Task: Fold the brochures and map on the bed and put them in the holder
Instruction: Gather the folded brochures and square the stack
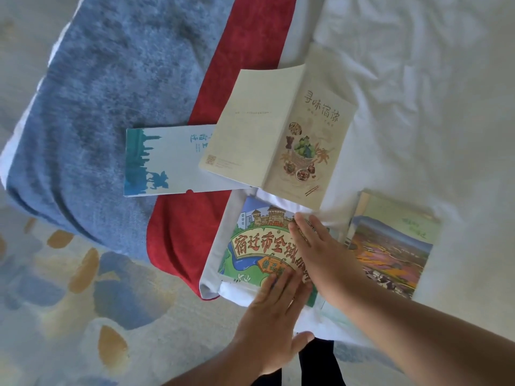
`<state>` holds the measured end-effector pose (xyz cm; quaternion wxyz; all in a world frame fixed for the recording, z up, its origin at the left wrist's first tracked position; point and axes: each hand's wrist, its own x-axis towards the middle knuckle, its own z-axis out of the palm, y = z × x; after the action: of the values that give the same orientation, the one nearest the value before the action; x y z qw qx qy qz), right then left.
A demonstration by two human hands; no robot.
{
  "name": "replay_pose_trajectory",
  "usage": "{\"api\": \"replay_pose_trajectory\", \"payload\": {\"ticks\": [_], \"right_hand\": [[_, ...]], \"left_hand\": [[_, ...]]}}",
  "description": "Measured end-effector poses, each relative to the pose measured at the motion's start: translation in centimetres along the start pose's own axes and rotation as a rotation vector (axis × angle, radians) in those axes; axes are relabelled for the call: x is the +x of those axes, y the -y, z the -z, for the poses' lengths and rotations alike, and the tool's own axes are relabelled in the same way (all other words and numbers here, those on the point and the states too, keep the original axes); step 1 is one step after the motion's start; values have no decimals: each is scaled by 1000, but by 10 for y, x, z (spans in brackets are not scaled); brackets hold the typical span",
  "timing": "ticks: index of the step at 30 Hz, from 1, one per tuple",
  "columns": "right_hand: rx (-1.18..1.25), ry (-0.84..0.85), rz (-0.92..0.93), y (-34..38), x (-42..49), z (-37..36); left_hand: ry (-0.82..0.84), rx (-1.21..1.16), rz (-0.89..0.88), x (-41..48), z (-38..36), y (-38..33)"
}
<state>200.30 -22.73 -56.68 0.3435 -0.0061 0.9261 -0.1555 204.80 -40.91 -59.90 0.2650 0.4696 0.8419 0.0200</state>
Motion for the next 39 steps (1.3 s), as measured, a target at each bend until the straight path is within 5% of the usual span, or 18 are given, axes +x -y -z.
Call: {"api": "replay_pose_trajectory", "payload": {"ticks": [6, 17, 33, 39], "right_hand": [[-11, -10, -11, 3, -1, 1], [11, -23, 9, 1, -5, 10], [33, -24, -34, 20, 15, 11], [-35, 8, -51, 22, 13, 1]], "left_hand": [[-107, 107, 172, 28, 46, 79], [101, 248, -169, 16, 69, 130], [143, 131, -135, 7, 71, 124], [34, 227, -45, 6, 73, 100]]}}
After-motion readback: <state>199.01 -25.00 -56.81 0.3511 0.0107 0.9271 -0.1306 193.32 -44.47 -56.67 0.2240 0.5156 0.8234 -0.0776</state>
